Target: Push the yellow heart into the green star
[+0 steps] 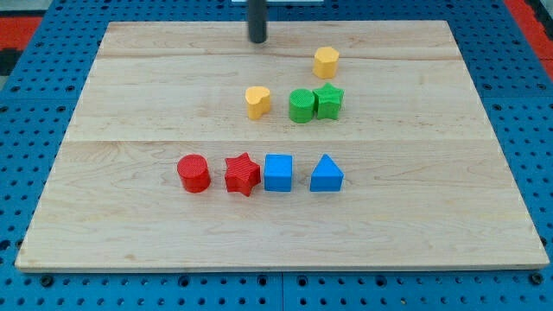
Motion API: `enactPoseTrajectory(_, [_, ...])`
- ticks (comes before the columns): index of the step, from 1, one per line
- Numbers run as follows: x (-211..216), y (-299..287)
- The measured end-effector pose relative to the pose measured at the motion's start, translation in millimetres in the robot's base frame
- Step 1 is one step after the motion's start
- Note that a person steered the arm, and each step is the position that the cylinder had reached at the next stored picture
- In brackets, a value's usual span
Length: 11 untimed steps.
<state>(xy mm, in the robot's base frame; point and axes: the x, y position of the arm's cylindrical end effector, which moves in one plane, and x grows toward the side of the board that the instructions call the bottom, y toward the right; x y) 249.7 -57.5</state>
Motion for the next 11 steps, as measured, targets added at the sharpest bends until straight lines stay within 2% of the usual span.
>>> enactPoseTrajectory(1, [77, -30])
enactPoseTrajectory(2, [129, -30])
enactPoseTrajectory(3, [141, -28])
enactPoseTrajectory(5, [135, 15])
enactPoseTrajectory(7, [96, 37])
enactPoseTrajectory(11, [69, 105])
